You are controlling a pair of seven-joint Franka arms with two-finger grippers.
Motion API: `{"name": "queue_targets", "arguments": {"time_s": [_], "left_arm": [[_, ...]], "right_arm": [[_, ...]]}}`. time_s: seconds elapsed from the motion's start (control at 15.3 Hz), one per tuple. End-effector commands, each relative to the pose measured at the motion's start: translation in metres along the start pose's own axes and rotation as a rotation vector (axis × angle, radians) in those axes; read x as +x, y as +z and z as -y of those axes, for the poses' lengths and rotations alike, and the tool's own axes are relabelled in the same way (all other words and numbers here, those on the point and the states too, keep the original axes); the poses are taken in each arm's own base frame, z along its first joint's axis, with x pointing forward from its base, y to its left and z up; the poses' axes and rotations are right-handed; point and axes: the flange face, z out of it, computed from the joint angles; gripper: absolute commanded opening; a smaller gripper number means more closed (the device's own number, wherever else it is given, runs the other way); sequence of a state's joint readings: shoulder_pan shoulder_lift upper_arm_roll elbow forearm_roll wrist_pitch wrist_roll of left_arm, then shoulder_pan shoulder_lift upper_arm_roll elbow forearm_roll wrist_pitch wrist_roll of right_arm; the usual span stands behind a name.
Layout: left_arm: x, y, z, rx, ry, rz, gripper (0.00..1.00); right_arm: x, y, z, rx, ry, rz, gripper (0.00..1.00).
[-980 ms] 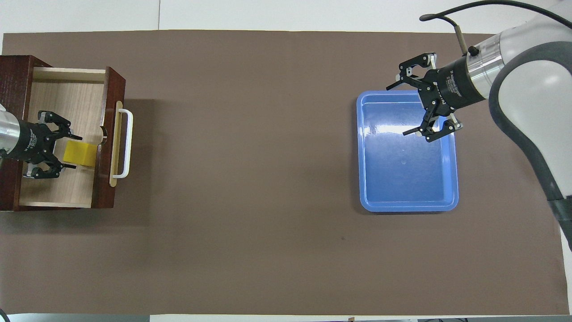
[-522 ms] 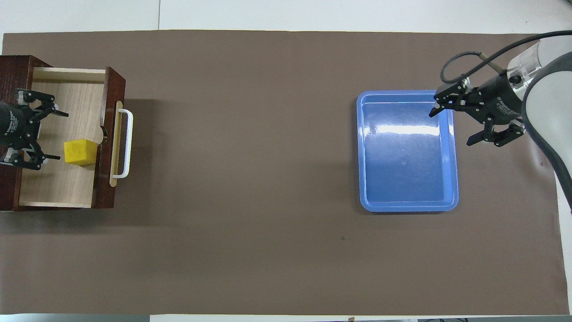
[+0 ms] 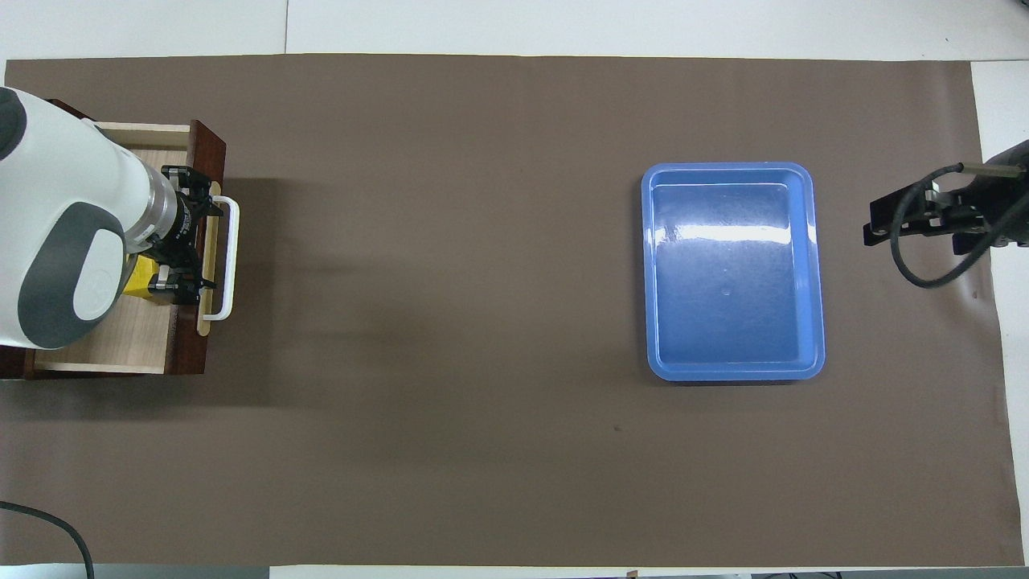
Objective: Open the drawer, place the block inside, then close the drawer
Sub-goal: 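Push the drawer closed with the left gripper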
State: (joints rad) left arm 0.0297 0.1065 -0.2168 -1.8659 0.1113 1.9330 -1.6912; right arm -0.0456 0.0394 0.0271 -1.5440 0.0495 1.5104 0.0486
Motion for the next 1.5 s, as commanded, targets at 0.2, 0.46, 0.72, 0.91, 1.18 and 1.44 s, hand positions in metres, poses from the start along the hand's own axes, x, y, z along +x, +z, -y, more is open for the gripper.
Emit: {"name": "queue_targets", "arguments": {"time_s": [0.2,0.46,0.72,0.91,1.18,1.44], "left_arm": [[0.023,0.01,0.0,-0.022,0.01,-0.108,1.0],[0.059,0.008,-0.008,-0.03,-0.034,-0.116,1.0],[0.113,0.014,-0.006,-0.036,-0.022,-0.144,1.0],[0.146,0.018,-0.001,-0.045,-0.015,-0.144,1.0],[0.158,0.02,0.001,-0.052,-0.021,-0.145,1.0],[0.161,0.018,0.001,-0.034,0.035,-0.146,1.0]], "right_arm": [[-0.025,-0.002,-0.007,-0.025,-0.101,0.025,1.0],[-0.01,0.015,-0.006,-0.042,-0.1,0.038,1.0],[-0.006,0.018,-0.005,-0.084,-0.109,0.024,1.0],[-0.007,0.017,-0.005,-0.086,-0.105,0.027,1.0],[-0.007,0.016,-0.006,-0.084,-0.102,0.03,1.0],[-0.009,0.014,-0.006,-0.084,-0.1,0.033,1.0]]}}
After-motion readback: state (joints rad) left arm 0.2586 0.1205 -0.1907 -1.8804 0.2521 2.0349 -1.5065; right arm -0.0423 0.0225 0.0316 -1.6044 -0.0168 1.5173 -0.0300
